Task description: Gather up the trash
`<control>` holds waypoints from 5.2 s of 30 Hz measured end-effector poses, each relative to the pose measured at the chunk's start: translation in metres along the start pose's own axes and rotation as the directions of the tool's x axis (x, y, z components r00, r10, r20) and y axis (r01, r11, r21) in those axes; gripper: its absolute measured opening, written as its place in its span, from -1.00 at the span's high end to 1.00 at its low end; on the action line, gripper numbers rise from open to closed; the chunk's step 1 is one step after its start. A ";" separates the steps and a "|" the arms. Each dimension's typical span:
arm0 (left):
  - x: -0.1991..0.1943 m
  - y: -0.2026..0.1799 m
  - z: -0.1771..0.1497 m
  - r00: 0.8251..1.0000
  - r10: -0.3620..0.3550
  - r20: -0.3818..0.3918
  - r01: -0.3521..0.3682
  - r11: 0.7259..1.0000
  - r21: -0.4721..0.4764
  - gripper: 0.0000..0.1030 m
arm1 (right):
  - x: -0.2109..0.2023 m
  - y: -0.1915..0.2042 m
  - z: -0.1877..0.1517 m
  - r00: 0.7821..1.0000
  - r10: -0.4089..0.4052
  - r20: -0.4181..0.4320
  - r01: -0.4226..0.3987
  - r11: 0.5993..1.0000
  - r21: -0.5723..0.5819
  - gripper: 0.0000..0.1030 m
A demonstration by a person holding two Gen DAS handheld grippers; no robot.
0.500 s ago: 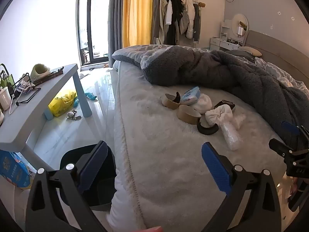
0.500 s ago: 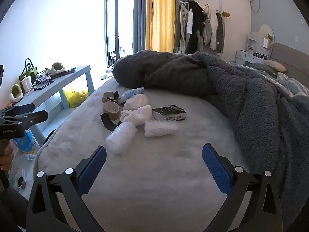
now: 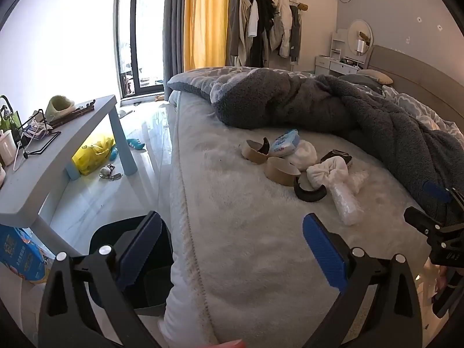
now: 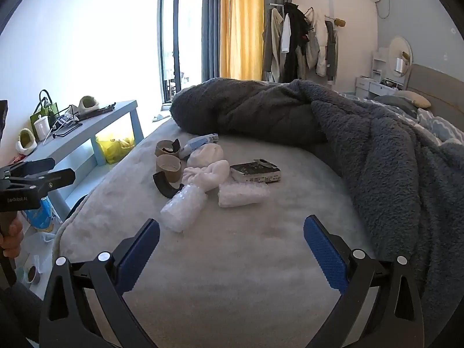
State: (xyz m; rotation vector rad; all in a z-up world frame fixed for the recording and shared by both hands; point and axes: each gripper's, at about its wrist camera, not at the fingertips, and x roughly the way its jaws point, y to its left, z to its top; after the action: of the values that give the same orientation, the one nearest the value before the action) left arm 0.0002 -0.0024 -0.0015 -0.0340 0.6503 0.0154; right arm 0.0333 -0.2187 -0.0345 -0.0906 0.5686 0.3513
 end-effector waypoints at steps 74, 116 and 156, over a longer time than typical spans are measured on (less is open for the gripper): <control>-0.002 -0.006 -0.001 1.000 -0.017 -0.006 0.017 1.000 -0.008 -0.94 | 0.002 0.002 -0.007 1.000 -0.001 0.015 0.001 1.000 0.004 -0.94; 0.096 -0.120 0.014 0.945 -0.284 -0.161 0.295 0.954 0.047 -0.42 | 0.058 -0.069 0.016 0.980 0.160 -0.117 -0.157 0.987 0.033 -0.32; 0.073 -0.003 0.049 0.938 -0.338 -0.078 0.336 0.941 -0.047 0.36 | 0.125 -0.028 0.060 0.959 -0.101 -0.264 0.108 0.994 0.013 -0.27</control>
State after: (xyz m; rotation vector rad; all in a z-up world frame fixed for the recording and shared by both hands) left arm 0.0884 -0.0037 -0.0064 -0.1790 0.7224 -0.3088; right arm 0.1721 -0.1962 -0.0523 -0.1415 0.8279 0.2296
